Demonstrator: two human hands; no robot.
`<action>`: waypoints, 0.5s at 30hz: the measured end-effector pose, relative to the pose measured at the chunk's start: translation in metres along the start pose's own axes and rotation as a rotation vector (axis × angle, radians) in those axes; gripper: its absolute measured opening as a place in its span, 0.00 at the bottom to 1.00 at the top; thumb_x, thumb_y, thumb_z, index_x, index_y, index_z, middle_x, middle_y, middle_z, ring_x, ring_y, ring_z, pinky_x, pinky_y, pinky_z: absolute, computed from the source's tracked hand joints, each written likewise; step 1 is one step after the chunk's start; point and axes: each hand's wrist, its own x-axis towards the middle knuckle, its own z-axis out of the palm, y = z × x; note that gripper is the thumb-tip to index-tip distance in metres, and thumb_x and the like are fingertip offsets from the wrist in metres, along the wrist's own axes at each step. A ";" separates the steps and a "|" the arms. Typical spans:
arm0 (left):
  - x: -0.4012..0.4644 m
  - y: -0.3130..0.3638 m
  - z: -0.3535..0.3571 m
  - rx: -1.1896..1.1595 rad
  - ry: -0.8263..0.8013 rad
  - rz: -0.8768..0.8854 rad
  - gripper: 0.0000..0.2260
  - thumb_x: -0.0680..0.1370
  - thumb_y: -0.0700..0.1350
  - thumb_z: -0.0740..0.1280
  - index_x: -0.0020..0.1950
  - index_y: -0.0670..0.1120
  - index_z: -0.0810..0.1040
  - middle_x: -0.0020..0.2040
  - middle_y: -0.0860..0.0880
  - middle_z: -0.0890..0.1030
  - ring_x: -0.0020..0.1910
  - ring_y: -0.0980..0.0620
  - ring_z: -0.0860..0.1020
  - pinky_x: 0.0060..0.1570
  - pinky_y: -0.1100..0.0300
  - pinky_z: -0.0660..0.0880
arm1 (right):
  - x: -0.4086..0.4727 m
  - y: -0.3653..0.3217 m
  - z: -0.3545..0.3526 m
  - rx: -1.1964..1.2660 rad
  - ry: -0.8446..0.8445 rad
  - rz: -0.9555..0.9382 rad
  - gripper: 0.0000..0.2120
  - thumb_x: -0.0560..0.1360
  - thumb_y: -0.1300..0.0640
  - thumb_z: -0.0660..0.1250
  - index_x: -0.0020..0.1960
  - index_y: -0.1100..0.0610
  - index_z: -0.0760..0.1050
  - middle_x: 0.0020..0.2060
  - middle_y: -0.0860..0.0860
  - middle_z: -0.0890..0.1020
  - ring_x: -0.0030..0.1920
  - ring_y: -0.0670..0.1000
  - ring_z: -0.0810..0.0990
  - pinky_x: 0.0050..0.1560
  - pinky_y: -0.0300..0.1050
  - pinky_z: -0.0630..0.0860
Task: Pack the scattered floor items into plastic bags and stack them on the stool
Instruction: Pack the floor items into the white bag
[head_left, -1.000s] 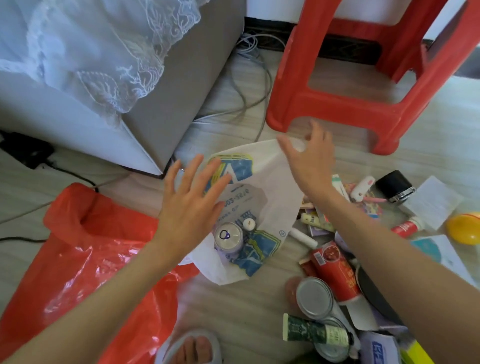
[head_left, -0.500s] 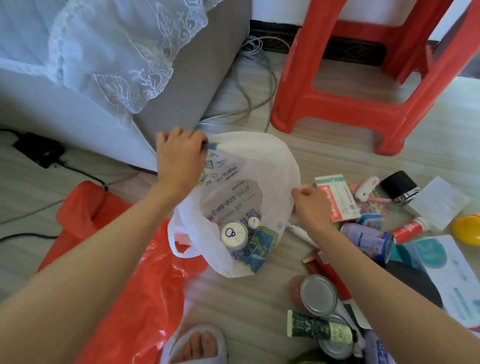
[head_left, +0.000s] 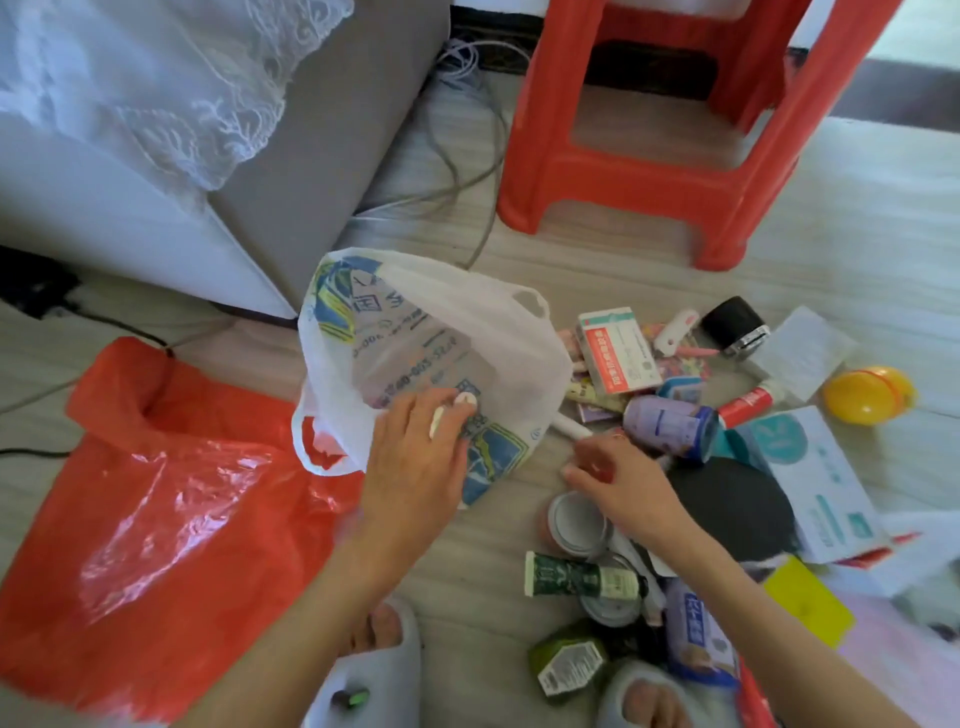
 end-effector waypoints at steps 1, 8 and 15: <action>-0.016 0.010 0.011 -0.066 -0.122 0.037 0.12 0.73 0.45 0.62 0.54 0.45 0.75 0.52 0.46 0.77 0.51 0.47 0.71 0.46 0.53 0.70 | -0.008 0.010 0.005 -0.073 -0.035 -0.043 0.19 0.72 0.51 0.69 0.62 0.54 0.73 0.55 0.49 0.76 0.56 0.47 0.74 0.54 0.36 0.67; -0.065 0.052 0.043 -0.470 -0.906 -0.265 0.30 0.72 0.53 0.70 0.70 0.47 0.63 0.64 0.49 0.70 0.63 0.52 0.70 0.59 0.66 0.64 | -0.035 0.043 0.018 -0.197 -0.116 -0.160 0.36 0.70 0.49 0.71 0.73 0.48 0.58 0.68 0.49 0.66 0.68 0.50 0.65 0.68 0.43 0.61; -0.061 0.045 0.045 -0.896 -0.993 -0.651 0.08 0.73 0.37 0.69 0.37 0.48 0.75 0.32 0.50 0.79 0.30 0.56 0.77 0.39 0.56 0.77 | -0.023 0.037 0.009 -0.326 -0.197 -0.255 0.39 0.68 0.45 0.71 0.74 0.50 0.56 0.70 0.47 0.64 0.68 0.51 0.64 0.69 0.47 0.63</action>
